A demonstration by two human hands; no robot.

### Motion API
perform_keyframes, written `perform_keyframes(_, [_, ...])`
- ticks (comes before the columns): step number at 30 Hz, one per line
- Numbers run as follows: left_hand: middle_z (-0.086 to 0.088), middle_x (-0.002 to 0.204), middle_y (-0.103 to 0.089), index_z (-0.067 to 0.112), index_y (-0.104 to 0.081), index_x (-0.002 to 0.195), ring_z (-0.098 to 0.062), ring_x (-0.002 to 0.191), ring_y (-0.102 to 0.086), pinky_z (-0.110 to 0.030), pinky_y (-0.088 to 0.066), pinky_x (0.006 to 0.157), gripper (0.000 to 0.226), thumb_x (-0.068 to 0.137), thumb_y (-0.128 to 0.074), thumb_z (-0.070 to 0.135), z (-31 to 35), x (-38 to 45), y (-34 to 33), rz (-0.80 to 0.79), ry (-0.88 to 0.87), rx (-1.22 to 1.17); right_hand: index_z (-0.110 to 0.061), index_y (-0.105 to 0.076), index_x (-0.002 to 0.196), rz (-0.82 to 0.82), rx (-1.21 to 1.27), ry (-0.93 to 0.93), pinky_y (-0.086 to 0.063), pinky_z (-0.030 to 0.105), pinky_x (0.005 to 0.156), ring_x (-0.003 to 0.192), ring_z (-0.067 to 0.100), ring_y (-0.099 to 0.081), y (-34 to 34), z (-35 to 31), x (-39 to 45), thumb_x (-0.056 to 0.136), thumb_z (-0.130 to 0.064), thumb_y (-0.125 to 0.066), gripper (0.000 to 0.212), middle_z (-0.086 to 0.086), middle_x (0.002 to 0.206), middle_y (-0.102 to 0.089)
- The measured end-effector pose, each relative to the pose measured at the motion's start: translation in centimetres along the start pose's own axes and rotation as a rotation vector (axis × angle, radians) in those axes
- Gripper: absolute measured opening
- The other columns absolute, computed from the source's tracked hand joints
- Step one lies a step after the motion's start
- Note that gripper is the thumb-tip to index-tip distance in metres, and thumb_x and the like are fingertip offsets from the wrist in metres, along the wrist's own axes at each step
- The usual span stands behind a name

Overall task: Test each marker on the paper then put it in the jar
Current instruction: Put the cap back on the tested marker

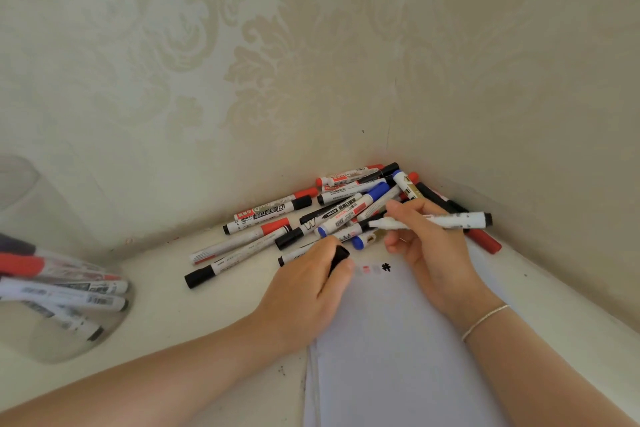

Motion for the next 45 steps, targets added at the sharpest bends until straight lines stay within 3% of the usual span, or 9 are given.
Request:
perform_keyframes(4, [0.007,0.063,-0.044,0.024,-0.038,0.084,-0.008,0.055,-0.041,-0.024,-0.031,0.053,0.022,0.100,-0.034,0.038,0.0,0.1,-0.5,-0.059,0.038,0.031,-0.003,-0.050,0.064,-0.035,0.107,-0.080,-0.036,0.025,0.035,0.034,0.017,-0.045,-0.8,0.6,-0.3,0.092,-0.010,-0.051,0.029,0.010,0.051,-0.050])
perform_keyframes(15, [0.012,0.065,-0.045,0.029,-0.039,0.093,-0.005,0.061,-0.046,-0.017,-0.032,0.053,0.020,0.097,-0.033,0.048,0.5,0.1,-0.6,-0.054,-0.073,0.174,-0.001,-0.052,0.068,-0.092,-0.156,-0.030,-0.035,0.020,0.035,0.032,0.014,-0.043,-1.2,0.8,-0.5,0.089,-0.004,-0.059,0.022,0.008,0.045,-0.054])
perform_keyframes(20, [0.014,0.068,-0.047,0.032,-0.042,0.095,-0.004,0.067,-0.050,-0.016,-0.032,0.054,0.012,0.098,-0.038,0.043,0.6,0.1,-0.7,-0.032,-0.119,0.142,0.014,-0.056,0.080,-0.218,-0.217,-0.008,-0.042,0.027,0.041,0.042,0.021,-0.052,-2.4,0.8,-0.9,0.079,-0.014,-0.071,0.032,0.021,0.061,-0.061])
perform_keyframes(24, [0.010,0.070,-0.054,0.032,-0.050,0.101,-0.005,0.064,-0.051,-0.017,-0.036,0.056,0.026,0.095,-0.032,0.050,0.9,0.0,0.0,0.008,-0.104,-0.005,0.015,-0.062,0.082,-0.294,-0.010,-0.113,-0.047,0.033,0.047,0.049,0.027,-0.055,-3.3,1.0,-1.5,0.087,-0.031,-0.055,0.046,0.026,0.068,-0.063])
perform_keyframes(30, [0.006,0.065,-0.063,0.032,-0.056,0.077,-0.009,0.052,-0.048,-0.020,-0.037,0.052,0.028,0.094,-0.042,0.049,1.4,-0.1,2.9,0.232,-0.075,-0.209,0.000,-0.055,0.065,-0.154,0.028,-0.049,-0.040,0.027,0.039,0.038,0.023,-0.046,-5.4,0.7,-2.0,0.093,-0.008,-0.044,0.031,0.017,0.051,-0.048])
perform_keyframes(36, [0.005,0.054,-0.055,0.028,-0.054,0.059,-0.028,0.057,-0.053,-0.037,-0.046,0.064,0.048,0.092,-0.036,0.058,3.7,0.5,8.3,0.348,-0.062,-0.297,-0.004,-0.052,0.058,-0.175,-0.038,0.110,-0.037,0.025,0.037,0.035,0.023,-0.043,-10.3,-4.2,-2.3,0.092,-0.008,-0.042,0.036,0.013,0.047,-0.049])
perform_keyframes(40, [0.009,0.047,-0.045,0.023,-0.052,0.061,-0.011,0.044,-0.040,-0.024,-0.036,0.052,0.051,0.096,-0.030,0.053,5.2,0.6,14.3,0.214,-0.007,-0.092,-0.007,-0.050,0.063,-0.316,-0.094,0.100,-0.042,0.027,0.041,0.040,0.022,-0.048,-15.8,-7.0,-1.9,0.095,-0.018,-0.051,0.034,0.008,0.046,-0.051])
perform_keyframes(43, [0.004,0.056,-0.059,0.024,-0.056,0.068,-0.006,0.046,-0.055,-0.023,-0.046,0.058,0.047,0.098,-0.028,0.048,5.1,-0.3,18.8,0.104,0.079,0.184,-0.007,-0.049,0.064,-0.372,-0.127,0.077,-0.043,0.027,0.042,0.042,0.021,-0.050,-20.1,-6.9,-2.1,0.092,-0.013,-0.054,0.029,0.007,0.047,-0.052])
perform_keyframes(45, [0.005,0.066,-0.066,0.022,-0.057,0.074,-0.007,0.053,-0.062,-0.027,-0.052,0.062,0.040,0.099,-0.032,0.040,4.4,-1.4,21.3,0.093,0.135,0.242,-0.007,-0.048,0.063,-0.363,-0.169,0.116,-0.042,0.024,0.039,0.039,0.020,-0.050,-22.7,-6.8,-2.2,0.088,-0.005,-0.054,0.026,0.009,0.047,-0.052])
Point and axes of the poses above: each hand's wrist, its own x-axis towards the middle knuckle, its own y-axis out of the back of the hand, z = x × y, the point moved 9 cm from there along x, towards the middle knuckle
